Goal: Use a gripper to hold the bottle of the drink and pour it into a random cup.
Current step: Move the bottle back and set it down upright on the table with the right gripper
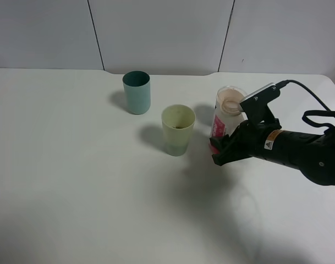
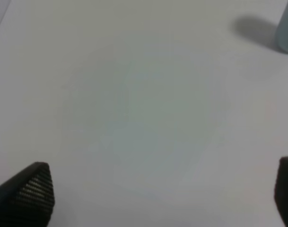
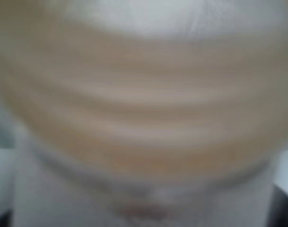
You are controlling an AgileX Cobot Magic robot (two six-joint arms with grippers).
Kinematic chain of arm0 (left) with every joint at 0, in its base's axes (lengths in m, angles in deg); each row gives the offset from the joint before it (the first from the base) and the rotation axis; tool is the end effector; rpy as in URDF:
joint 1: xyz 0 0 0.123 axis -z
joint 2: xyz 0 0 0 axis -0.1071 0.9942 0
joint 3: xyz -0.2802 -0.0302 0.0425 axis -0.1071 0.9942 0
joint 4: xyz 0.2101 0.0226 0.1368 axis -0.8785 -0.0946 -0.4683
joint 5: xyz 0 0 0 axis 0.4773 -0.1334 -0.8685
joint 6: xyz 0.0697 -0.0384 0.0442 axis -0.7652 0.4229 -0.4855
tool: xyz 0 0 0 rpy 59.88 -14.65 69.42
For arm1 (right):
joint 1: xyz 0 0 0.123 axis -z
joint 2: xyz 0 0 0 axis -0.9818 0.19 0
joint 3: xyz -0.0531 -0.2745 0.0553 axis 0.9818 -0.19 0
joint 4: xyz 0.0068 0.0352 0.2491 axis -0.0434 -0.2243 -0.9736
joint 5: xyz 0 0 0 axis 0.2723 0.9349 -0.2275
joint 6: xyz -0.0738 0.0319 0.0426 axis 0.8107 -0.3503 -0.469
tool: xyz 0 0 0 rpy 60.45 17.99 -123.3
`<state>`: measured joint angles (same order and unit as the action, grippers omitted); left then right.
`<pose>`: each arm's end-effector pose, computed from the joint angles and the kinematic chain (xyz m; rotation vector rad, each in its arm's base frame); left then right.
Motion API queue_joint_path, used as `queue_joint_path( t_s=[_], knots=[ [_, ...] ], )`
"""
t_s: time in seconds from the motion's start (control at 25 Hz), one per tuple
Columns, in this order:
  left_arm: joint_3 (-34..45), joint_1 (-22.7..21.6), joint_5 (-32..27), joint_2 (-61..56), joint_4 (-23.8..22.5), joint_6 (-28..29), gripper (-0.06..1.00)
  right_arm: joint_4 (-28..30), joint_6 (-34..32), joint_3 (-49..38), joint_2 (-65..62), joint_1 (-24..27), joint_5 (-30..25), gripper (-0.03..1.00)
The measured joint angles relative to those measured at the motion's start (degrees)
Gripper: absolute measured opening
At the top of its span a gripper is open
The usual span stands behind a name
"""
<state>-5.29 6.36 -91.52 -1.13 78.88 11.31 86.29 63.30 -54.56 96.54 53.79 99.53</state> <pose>-0.0065 0.0007 0.2789 -0.0153 2.0322 -0.0027 0.2259 0.1081 0.1071 -0.6663 2.0787 0.1708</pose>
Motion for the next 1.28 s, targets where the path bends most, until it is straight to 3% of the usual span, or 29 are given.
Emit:
queue_joint_path(
  t_s=[0.2,0.76,1.04,1.28],
  knots=[
    [0.0,0.0,0.0,0.0,0.0,0.0,0.93,0.0,-0.2,0.0,0.0,0.0,0.1,0.77],
    [0.0,0.0,0.0,0.0,0.0,0.0,0.93,0.0,-2.6,0.0,-0.6,0.0,-0.2,0.78],
    [0.0,0.0,0.0,0.0,0.0,0.0,0.93,-0.4,-2.8,-0.1,-8.7,0.0,-5.2,0.78],
    [0.0,0.0,0.0,0.0,0.0,0.0,0.93,-4.1,-1.8,-0.2,-18.9,0.0,-11.1,0.78]
  ],
)
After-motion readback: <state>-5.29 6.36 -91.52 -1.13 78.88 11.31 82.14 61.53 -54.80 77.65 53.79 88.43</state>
